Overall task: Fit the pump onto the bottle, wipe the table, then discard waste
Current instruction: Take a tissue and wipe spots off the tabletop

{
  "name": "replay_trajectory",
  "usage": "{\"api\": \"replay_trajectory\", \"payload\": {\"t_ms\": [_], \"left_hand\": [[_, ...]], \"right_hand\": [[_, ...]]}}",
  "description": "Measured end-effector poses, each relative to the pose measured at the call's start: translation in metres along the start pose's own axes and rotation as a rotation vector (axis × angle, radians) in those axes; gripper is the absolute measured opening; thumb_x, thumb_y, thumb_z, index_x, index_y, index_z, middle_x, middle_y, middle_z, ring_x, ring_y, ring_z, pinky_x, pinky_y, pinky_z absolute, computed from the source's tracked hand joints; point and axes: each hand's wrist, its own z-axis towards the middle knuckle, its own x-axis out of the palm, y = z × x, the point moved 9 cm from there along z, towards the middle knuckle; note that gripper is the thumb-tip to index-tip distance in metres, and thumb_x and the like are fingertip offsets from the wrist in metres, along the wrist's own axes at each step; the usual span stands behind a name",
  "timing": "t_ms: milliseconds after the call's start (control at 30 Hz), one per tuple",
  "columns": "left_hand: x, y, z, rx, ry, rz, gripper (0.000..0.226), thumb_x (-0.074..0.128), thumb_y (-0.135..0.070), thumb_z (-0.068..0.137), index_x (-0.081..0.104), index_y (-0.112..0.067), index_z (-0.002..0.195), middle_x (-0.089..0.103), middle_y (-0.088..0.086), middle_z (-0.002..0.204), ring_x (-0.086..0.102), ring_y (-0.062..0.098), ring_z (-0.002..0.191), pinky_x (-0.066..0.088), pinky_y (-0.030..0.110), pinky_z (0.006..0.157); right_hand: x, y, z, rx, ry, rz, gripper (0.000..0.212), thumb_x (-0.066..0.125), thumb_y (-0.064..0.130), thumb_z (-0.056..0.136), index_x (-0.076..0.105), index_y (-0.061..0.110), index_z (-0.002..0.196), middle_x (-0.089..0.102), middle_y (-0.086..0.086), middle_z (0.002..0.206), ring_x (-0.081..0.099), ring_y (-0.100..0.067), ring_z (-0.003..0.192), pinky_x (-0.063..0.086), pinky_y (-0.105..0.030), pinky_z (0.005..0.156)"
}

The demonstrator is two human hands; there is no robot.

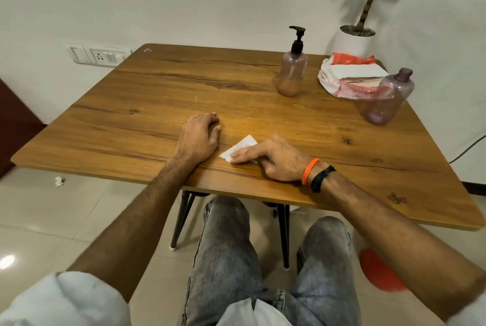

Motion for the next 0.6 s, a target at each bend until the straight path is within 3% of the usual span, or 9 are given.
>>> {"api": "replay_trajectory", "payload": {"t_ms": [100,200,333,400,500,600], "left_hand": [[0.0,0.0,0.0,-0.007,-0.004,0.014,0.036,0.054,-0.026,0.094,0.061,-0.01,0.125,0.06,0.006,0.134,0.05,0.024,0.125,0.037,0.04,0.109],[0.001,0.001,-0.001,-0.007,0.006,0.011,0.037,0.053,-0.028,0.094,0.06,-0.011,0.126,0.059,0.005,0.135,0.049,0.023,0.126,0.036,0.04,0.11],[0.003,0.0,-0.004,-0.014,0.031,0.002,0.038,0.052,-0.03,0.095,0.058,-0.013,0.129,0.056,0.004,0.138,0.046,0.023,0.129,0.032,0.039,0.11],[0.003,-0.001,-0.006,-0.015,0.04,0.0,0.038,0.051,-0.03,0.096,0.057,-0.013,0.13,0.055,0.004,0.139,0.044,0.023,0.13,0.031,0.039,0.111],[0.002,-0.003,-0.008,-0.016,0.041,0.005,0.039,0.051,-0.029,0.096,0.056,-0.012,0.131,0.054,0.005,0.14,0.043,0.023,0.131,0.03,0.04,0.112],[0.001,-0.004,-0.009,-0.02,0.031,0.015,0.039,0.051,-0.029,0.096,0.057,-0.013,0.13,0.054,0.005,0.14,0.044,0.024,0.131,0.03,0.041,0.112]], "right_hand": [[0.009,0.01,-0.014,-0.066,0.079,0.097,0.059,0.046,-0.015,0.08,0.07,0.023,0.119,0.064,0.008,0.128,0.049,0.003,0.127,0.031,-0.023,0.115],[-0.002,-0.001,-0.03,0.005,0.066,0.194,0.05,0.051,-0.006,0.083,0.072,0.028,0.113,0.068,0.013,0.12,0.057,0.0,0.121,0.044,-0.031,0.108],[-0.04,-0.034,-0.037,0.18,-0.248,0.165,0.047,0.054,-0.005,0.086,0.071,0.03,0.114,0.072,0.006,0.113,0.066,-0.016,0.104,0.055,-0.035,0.092],[-0.046,-0.041,-0.034,0.235,-0.32,0.064,0.049,0.053,-0.007,0.086,0.069,0.027,0.119,0.069,0.005,0.121,0.062,-0.015,0.115,0.05,-0.031,0.1],[-0.03,-0.038,-0.029,0.241,-0.225,-0.048,0.052,0.05,-0.009,0.088,0.064,0.024,0.126,0.061,0.003,0.134,0.052,-0.013,0.129,0.037,-0.028,0.113],[-0.017,-0.025,-0.034,0.18,-0.146,-0.048,0.057,0.048,-0.012,0.086,0.062,0.023,0.129,0.057,0.004,0.138,0.045,-0.007,0.134,0.025,-0.016,0.114]]}}
